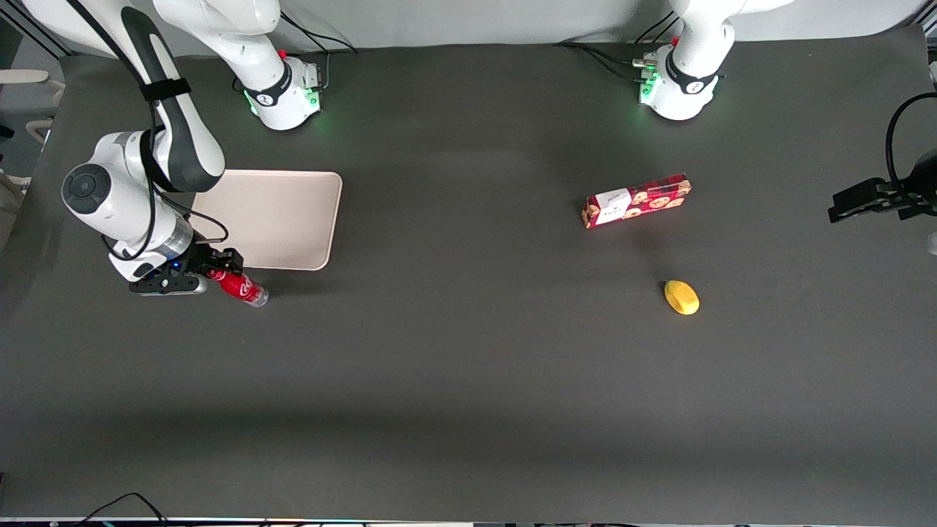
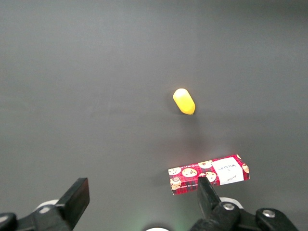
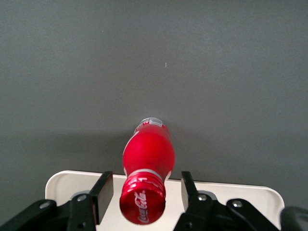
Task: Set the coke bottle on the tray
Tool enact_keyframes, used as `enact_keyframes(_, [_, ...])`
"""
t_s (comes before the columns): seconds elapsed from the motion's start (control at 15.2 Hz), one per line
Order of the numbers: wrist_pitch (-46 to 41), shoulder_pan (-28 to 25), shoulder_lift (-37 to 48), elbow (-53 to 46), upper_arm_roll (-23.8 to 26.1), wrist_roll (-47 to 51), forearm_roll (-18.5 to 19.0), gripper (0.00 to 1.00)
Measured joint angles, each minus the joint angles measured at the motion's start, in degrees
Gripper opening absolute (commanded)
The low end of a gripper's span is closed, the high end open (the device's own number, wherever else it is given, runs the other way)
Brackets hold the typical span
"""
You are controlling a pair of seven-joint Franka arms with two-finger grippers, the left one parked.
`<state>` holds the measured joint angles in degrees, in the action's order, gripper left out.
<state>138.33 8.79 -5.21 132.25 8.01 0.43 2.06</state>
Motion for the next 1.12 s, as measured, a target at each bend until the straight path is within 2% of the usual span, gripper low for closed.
enact_keyframes(0.2, [0.0,0.0,0.0,0.0,0.0,0.0,0.0,0.04])
enact_keyframes(0.26, [0.1,0.0,0.0,-0.1,0.0,0.0,0.0,0.0])
enact_keyframes(0.92, [0.2,0.0,0.4,-1.2,0.0,0.0,0.0,0.0])
enact_keyframes(1.12, [-4.7,0.0,1.5,-5.7,0.0,0.1,0.0,0.0])
